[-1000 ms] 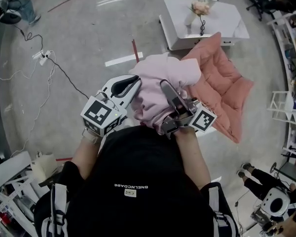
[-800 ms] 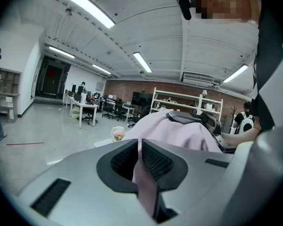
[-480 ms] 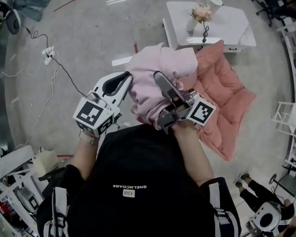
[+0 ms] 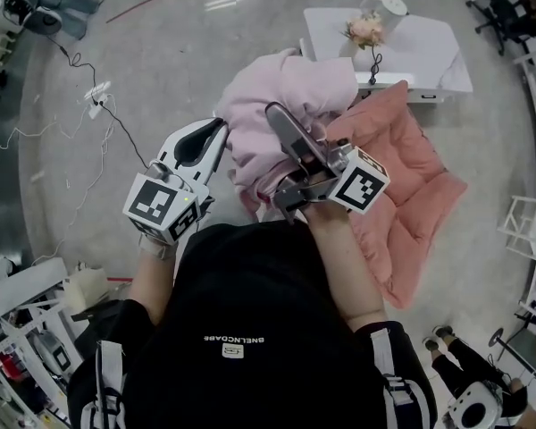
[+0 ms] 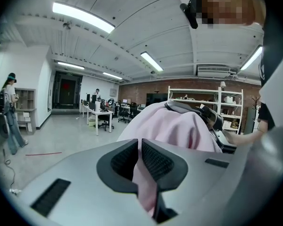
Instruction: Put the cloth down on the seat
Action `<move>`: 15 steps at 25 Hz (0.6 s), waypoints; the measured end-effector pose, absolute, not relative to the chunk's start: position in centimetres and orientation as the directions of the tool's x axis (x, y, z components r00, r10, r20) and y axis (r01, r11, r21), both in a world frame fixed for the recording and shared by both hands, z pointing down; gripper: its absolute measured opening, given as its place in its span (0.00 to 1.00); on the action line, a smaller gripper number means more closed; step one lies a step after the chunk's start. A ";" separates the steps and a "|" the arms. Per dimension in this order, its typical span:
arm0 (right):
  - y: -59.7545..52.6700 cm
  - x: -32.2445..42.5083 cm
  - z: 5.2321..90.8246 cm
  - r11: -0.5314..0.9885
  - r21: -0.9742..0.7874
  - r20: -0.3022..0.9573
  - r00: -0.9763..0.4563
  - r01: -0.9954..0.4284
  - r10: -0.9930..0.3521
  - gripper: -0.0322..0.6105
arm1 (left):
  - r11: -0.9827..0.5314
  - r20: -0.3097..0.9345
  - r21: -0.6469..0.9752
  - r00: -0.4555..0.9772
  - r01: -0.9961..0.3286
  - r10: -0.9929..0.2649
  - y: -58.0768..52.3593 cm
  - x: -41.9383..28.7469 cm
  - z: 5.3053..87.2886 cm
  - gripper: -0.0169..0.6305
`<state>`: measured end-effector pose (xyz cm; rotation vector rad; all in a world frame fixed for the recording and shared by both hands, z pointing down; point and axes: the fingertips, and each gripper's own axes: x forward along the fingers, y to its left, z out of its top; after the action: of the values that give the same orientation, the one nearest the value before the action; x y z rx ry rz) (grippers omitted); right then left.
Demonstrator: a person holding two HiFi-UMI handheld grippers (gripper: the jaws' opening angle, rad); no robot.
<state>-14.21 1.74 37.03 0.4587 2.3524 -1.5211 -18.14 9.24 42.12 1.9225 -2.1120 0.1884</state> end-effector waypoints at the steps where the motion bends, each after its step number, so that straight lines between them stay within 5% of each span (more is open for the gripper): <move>1: 1.6 -14.5 36.5 0.404 -0.809 -0.426 -0.899 0.428 0.100 0.26 | 0.105 0.279 0.091 -0.076 -0.990 -0.957 9.0 -18.5 41.8 0.05; 15: -8.0 -19.7 31.3 0.575 -0.739 -0.464 -0.884 0.352 -0.056 0.26 | -0.103 0.186 0.098 0.120 -0.990 -0.975 -2.4 -25.3 37.4 0.05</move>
<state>-19.74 -8.01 31.27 0.2376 2.3676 -1.2495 -25.29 -2.45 37.44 2.1939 -1.9581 0.1094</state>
